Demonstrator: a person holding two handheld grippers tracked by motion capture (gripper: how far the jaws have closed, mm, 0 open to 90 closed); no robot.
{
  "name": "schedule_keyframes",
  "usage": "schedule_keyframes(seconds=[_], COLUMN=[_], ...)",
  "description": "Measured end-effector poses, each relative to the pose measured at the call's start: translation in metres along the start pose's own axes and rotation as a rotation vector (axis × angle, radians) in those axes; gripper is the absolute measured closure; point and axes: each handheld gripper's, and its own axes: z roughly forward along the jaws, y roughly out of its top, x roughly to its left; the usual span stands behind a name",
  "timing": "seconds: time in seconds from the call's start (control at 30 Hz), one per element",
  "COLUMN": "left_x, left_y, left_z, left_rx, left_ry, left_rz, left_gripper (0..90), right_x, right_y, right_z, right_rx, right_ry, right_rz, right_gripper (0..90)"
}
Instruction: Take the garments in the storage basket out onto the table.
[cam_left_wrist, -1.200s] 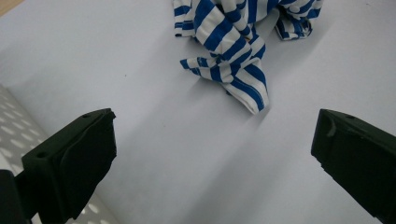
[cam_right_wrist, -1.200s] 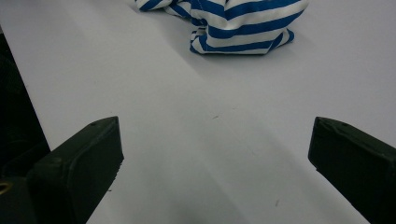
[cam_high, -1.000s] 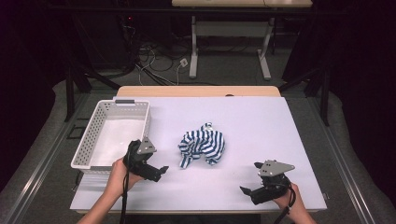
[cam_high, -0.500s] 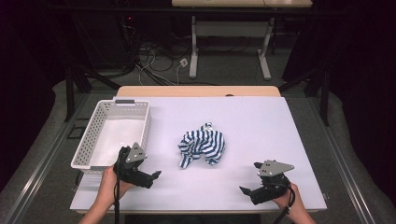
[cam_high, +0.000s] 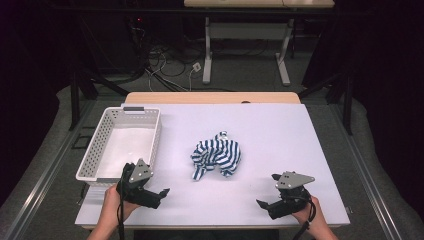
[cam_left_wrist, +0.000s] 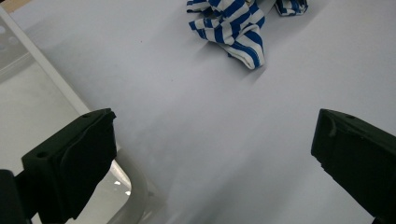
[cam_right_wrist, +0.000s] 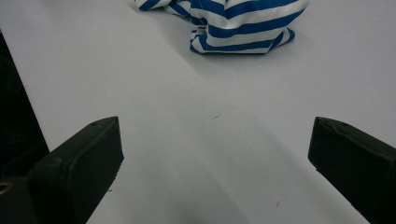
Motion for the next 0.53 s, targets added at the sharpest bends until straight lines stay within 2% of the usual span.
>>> schedule_keyframes(seconds=[0.03,0.3,0.53], left_x=[0.000,-0.008,-0.011], left_y=[-0.001,-0.010,-0.018], left_z=[-0.001,-0.007,-0.009], left_rx=[0.003,-0.003,-0.018], left_ry=[0.003,0.012,0.043], left_rz=[0.011,0.008,0.014], left_gripper=[0.1,0.1,0.0], right_x=[0.000,0.000,-0.001], right_y=[0.000,0.000,0.000], right_z=[0.000,0.000,-0.001], right_rx=[-0.003,-0.005,-0.008], right_ry=[0.000,0.000,-0.002], right_rz=[0.000,-0.006,-0.007], right_gripper=[3.0,3.0,3.0])
